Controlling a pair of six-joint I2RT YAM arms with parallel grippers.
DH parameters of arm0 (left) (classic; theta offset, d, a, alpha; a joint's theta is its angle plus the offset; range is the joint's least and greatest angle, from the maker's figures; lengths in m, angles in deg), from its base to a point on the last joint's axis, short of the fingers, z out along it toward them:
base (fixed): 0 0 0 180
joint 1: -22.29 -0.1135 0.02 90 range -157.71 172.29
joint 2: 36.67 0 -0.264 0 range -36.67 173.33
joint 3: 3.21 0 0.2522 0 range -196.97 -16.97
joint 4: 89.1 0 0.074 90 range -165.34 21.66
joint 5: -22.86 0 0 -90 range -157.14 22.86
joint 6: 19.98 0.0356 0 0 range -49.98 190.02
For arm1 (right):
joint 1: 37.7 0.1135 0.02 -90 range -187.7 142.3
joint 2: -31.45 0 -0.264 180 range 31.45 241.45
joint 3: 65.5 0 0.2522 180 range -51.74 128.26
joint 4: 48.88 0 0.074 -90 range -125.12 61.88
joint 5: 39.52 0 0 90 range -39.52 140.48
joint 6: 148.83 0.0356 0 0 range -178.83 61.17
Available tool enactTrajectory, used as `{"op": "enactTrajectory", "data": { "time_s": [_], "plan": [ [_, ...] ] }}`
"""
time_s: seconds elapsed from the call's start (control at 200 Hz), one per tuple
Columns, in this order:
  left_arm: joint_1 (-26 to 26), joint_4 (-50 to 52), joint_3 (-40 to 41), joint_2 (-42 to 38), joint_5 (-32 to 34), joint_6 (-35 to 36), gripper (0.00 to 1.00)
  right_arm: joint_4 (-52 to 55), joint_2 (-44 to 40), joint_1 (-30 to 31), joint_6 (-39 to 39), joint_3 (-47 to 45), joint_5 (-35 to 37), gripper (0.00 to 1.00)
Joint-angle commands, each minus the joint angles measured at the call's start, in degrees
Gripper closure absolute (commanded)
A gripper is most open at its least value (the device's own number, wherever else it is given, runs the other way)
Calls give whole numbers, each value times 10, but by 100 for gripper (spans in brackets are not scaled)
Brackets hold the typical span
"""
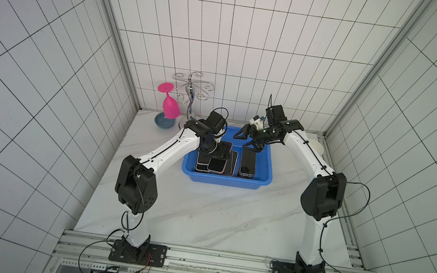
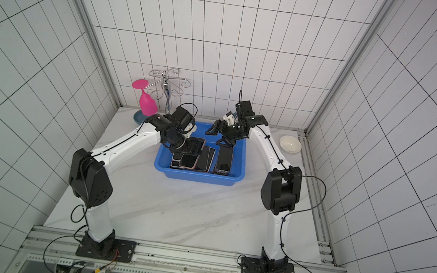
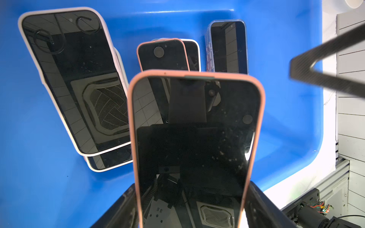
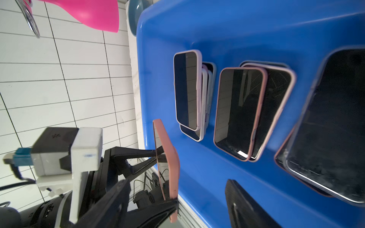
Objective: Take the phone out of the storage box
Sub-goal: Pick up the phone from the storage box.
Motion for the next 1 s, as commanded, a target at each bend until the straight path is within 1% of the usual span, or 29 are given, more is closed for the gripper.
{"op": "enactTrajectory", "data": {
  "time_s": [0.0,0.11,0.18,0.375,0.55,0.71,0.755,0.795,0.825,0.875,0.925,0.94,0.995],
  "plan": [
    [4,-16,-19,-22,-16,1,69,4,15,10,0,21,-27,24],
    [6,-18,-19,-20,-20,0,70,2,22,21,-9,12,-41,31],
    [7,-18,-17,-19,-21,5,71,4,25,23,-13,4,-52,37],
    [7,-18,-13,-17,-35,13,71,7,25,24,-36,-15,-79,43],
    [7,-14,-17,-10,-45,21,72,40,45,24,-69,-2,-129,56],
    [7,-13,-18,-6,-52,23,73,59,51,24,-92,-2,-131,63],
    [7,-13,-19,-4,-54,23,73,62,53,25,-95,-2,-134,67],
    [7,-13,-18,-3,-55,24,73,64,55,24,-98,-1,-135,69],
    [7,-13,-18,-2,-58,26,73,65,56,24,-100,1,-135,72],
    [7,-13,-19,-1,-59,26,73,67,58,23,-102,4,-137,81],
    [7,-13,-20,0,-62,27,73,67,58,24,-102,6,-142,85],
    [7,-13,-20,-1,-62,27,73,67,57,23,-102,6,-145,87],
    [7,-13,-21,-1,-62,25,70,66,54,23,-103,7,-155,94]
  ]
}}
